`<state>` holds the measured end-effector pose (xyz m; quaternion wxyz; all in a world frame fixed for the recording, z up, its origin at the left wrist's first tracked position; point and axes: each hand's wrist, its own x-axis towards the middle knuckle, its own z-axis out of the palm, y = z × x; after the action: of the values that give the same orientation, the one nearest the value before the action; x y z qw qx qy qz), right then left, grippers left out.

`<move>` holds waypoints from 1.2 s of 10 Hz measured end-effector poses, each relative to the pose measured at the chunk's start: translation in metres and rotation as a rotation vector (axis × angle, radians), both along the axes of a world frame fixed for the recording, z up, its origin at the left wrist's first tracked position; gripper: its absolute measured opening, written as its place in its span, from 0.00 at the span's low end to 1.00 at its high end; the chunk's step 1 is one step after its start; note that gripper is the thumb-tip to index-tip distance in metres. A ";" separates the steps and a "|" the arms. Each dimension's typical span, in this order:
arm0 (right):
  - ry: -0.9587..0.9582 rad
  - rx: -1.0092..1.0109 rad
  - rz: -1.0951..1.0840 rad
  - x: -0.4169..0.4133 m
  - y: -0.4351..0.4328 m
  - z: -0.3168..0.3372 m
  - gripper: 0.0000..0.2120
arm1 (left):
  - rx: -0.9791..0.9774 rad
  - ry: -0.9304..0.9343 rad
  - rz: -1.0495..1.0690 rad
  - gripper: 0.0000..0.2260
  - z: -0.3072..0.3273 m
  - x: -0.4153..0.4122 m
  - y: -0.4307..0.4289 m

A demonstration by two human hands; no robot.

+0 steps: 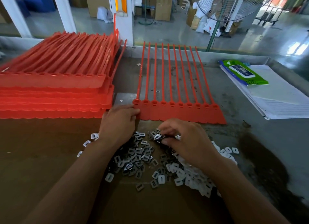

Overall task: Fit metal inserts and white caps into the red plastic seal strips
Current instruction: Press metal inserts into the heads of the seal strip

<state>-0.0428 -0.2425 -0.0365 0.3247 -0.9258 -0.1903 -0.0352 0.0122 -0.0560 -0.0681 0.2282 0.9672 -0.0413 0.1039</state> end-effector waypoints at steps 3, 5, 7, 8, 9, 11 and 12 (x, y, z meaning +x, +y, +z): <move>-0.003 0.032 -0.028 0.000 0.000 0.004 0.10 | 0.001 0.002 -0.008 0.14 0.001 0.000 0.000; -0.013 0.046 -0.055 -0.001 0.001 0.003 0.11 | 0.011 0.002 -0.014 0.14 0.001 -0.001 0.000; 0.018 0.023 -0.025 -0.002 0.000 0.004 0.14 | 0.015 0.006 -0.017 0.14 0.001 0.000 0.000; 0.021 -0.002 -0.016 -0.002 0.000 0.004 0.13 | 0.030 0.012 -0.018 0.14 0.000 0.000 0.001; 0.007 0.005 0.023 -0.003 -0.001 0.004 0.10 | 0.036 0.012 -0.014 0.14 0.000 0.000 0.001; 0.000 -0.046 0.038 -0.004 0.000 0.006 0.10 | 0.034 0.014 -0.015 0.15 0.001 -0.001 0.001; -0.022 -0.027 0.015 -0.005 0.000 0.004 0.14 | 0.032 0.014 -0.016 0.15 0.001 -0.001 0.001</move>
<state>-0.0474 -0.2428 -0.0320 0.3103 -0.9282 -0.2011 -0.0404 0.0109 -0.0546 -0.0668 0.2137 0.9711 -0.0489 0.0945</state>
